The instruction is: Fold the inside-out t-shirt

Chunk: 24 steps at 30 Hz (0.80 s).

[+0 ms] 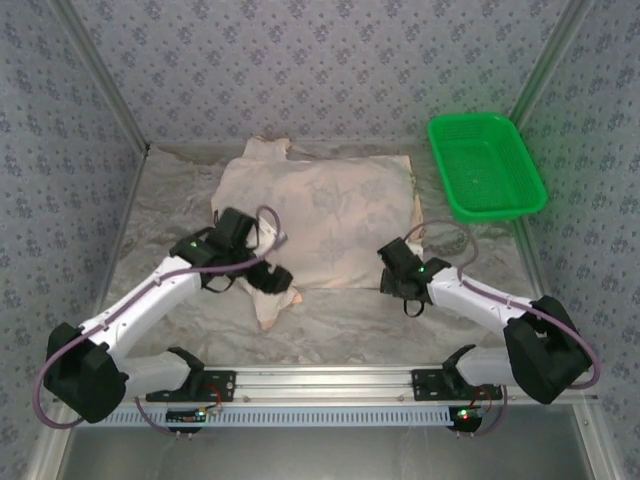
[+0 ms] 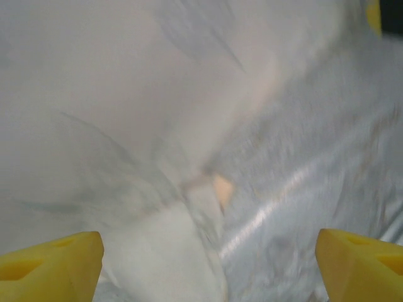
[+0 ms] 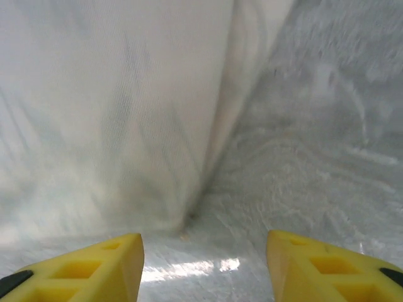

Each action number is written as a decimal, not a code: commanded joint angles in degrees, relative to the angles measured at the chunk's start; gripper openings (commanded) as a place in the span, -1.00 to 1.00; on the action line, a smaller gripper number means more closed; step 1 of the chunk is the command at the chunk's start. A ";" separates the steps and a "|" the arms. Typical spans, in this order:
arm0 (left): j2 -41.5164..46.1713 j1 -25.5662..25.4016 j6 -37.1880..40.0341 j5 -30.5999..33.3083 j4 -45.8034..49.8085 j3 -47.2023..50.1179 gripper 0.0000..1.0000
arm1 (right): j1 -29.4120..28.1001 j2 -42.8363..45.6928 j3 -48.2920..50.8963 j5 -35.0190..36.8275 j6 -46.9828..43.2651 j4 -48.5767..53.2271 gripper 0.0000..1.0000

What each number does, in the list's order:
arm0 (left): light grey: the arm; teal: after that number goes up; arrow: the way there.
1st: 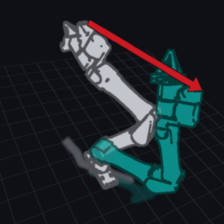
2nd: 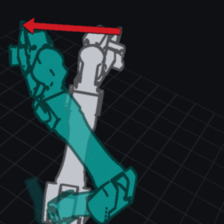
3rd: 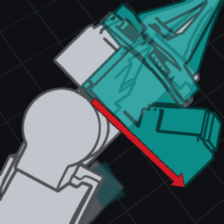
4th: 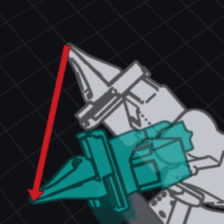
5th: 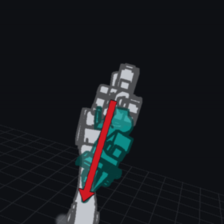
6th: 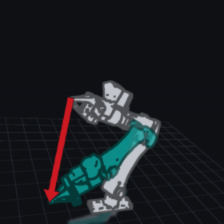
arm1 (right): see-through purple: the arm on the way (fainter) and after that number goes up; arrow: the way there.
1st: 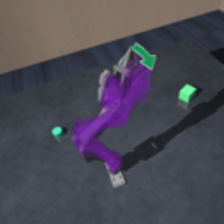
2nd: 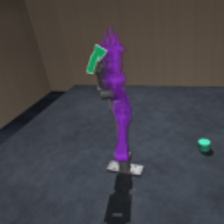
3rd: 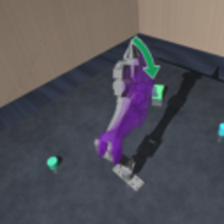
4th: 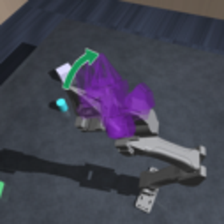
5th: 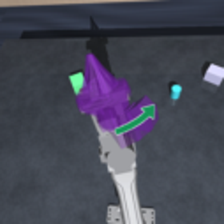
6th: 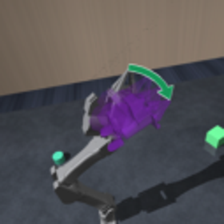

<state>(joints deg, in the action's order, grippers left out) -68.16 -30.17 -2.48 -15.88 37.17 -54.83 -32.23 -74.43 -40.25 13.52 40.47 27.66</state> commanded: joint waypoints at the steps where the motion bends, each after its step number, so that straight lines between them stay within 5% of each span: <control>1: -3.06 6.93 -15.77 2.73 -3.61 -3.98 0.73 | 6.09 -4.65 -10.60 -3.26 -3.63 1.56 0.14; 5: -12.61 14.67 -26.23 8.25 -2.53 -7.81 0.68 | 11.47 -13.81 -19.80 -7.45 -6.18 2.45 0.18; 11: -28.06 17.69 -27.60 13.16 -4.50 -12.80 0.61 | 14.36 -23.84 -22.22 -4.73 -1.02 4.45 0.18; 21: -37.11 19.80 -31.45 21.80 -3.81 -14.34 0.03 | 14.59 -23.08 -12.80 -6.16 0.91 2.83 -0.08; 24: -37.70 21.57 -29.66 23.25 -3.56 -15.07 -0.02 | 13.67 -18.66 -9.90 -8.86 0.98 4.64 0.07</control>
<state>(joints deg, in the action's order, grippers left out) -104.57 -10.26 -32.03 3.77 32.75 -67.96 -18.02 -95.72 -53.49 7.99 40.18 27.64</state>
